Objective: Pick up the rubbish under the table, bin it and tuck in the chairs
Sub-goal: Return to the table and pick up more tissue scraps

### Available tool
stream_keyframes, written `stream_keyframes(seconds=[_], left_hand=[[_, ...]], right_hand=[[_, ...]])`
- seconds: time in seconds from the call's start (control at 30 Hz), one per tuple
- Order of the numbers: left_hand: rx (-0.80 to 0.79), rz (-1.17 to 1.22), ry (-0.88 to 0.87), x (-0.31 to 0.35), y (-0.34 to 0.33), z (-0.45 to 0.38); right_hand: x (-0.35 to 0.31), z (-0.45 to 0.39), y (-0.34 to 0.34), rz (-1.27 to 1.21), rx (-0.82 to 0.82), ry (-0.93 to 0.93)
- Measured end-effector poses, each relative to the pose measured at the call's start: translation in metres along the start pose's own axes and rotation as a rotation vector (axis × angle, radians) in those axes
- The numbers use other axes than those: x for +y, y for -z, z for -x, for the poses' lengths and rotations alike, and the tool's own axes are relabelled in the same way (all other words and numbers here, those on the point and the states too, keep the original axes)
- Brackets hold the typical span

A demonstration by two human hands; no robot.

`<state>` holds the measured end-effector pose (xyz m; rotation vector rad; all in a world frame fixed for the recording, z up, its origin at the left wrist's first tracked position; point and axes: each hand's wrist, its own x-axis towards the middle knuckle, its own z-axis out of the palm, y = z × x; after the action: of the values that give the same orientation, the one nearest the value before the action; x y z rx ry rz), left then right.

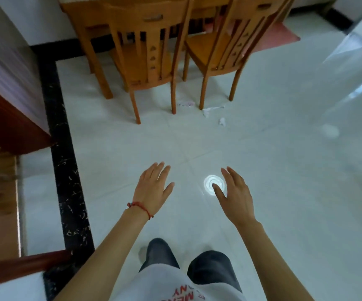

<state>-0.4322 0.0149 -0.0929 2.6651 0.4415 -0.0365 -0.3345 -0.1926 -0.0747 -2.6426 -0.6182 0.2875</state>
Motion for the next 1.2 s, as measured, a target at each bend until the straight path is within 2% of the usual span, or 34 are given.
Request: stream_keyframes(seconds=[0.33, 0.67, 0.87, 1.2], left_hand=[[-0.008, -0.034, -0.065, 0.108, -0.040, -0.023], [-0.038, -0.057, -0.049, 0.146, -0.054, -0.069], [-0.058, -0.064, -0.068, 0.145, -0.054, -0.138], [-0.085, -0.087, -0.121, 0.132, -0.034, -0.314]], right_hand=[[0.104, 0.016, 0.048, -0.040, 0.062, -0.073], [0.151, -0.014, 0.067, -0.060, 0.059, -0.083], [0.158, -0.075, 0.068, -0.052, 0.045, -0.086], [0.164, -0.234, 0.087, -0.041, 0.068, -0.138]])
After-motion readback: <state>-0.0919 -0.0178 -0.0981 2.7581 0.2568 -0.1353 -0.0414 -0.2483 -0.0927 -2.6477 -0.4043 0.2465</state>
